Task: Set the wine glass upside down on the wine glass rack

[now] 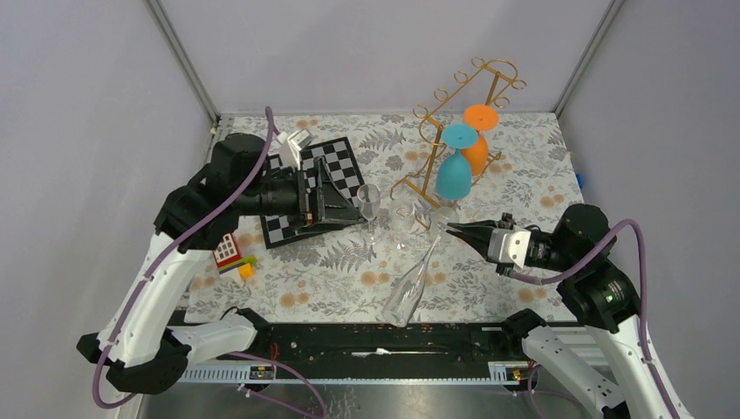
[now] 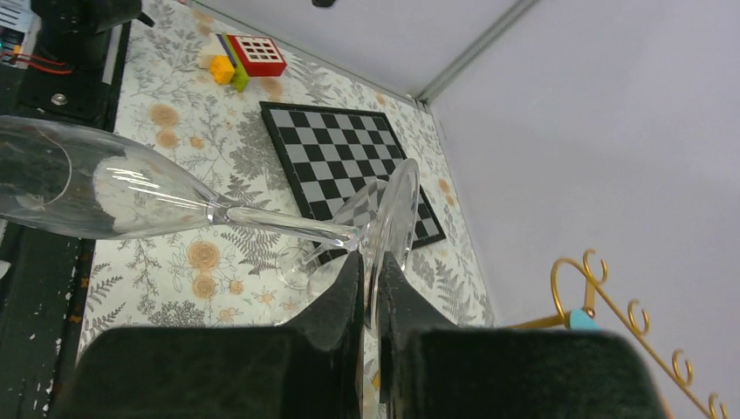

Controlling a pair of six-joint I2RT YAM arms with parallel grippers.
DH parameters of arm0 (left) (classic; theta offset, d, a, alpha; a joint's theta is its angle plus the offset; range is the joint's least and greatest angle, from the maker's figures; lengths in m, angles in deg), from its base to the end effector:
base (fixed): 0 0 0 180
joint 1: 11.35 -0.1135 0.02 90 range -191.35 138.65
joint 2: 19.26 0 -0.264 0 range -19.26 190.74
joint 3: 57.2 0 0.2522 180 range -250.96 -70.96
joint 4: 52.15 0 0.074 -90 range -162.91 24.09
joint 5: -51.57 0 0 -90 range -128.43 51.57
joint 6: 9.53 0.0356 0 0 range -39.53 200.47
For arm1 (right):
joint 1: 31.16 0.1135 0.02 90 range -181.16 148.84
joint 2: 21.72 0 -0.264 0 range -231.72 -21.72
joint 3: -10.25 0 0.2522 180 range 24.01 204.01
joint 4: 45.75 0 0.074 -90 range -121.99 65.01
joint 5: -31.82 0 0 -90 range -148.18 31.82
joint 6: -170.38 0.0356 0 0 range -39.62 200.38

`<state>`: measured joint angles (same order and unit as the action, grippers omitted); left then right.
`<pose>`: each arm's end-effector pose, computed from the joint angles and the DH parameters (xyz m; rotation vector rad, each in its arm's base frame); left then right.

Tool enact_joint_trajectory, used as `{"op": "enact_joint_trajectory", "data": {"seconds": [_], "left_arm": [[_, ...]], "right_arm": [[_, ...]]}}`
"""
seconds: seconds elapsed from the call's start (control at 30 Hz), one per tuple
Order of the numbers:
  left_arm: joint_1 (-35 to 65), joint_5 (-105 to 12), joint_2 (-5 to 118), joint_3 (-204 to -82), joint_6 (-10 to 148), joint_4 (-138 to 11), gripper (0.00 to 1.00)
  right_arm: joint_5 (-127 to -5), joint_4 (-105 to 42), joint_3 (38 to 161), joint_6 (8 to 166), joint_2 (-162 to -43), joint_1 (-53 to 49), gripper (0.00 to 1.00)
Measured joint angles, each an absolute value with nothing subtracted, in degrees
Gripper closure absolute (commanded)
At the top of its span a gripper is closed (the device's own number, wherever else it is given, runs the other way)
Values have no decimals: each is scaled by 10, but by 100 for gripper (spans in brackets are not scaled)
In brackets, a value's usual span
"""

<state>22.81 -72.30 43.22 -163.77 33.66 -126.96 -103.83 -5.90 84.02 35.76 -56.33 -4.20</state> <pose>0.1280 -0.1109 0.4702 0.1445 2.3602 -1.4003 0.0750 0.0667 0.4215 -1.3560 0.8352 0.3885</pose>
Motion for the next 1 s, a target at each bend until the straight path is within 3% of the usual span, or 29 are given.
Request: {"op": "enact_joint_trajectory", "data": {"seconds": [0.4, 0.7, 1.0], "left_arm": [[228, -847, 408, -1482, 167, -1084, 20], [228, -808, 402, -1514, 178, -1113, 21], [223, -708, 398, -1614, 240, -1211, 23]], "right_arm": [[-1087, -129, 823, 319, -599, -16, 100], [-1002, -167, 854, 317, -676, 53, 100], [-844, -177, 872, 294, -713, 202, 100]]}}
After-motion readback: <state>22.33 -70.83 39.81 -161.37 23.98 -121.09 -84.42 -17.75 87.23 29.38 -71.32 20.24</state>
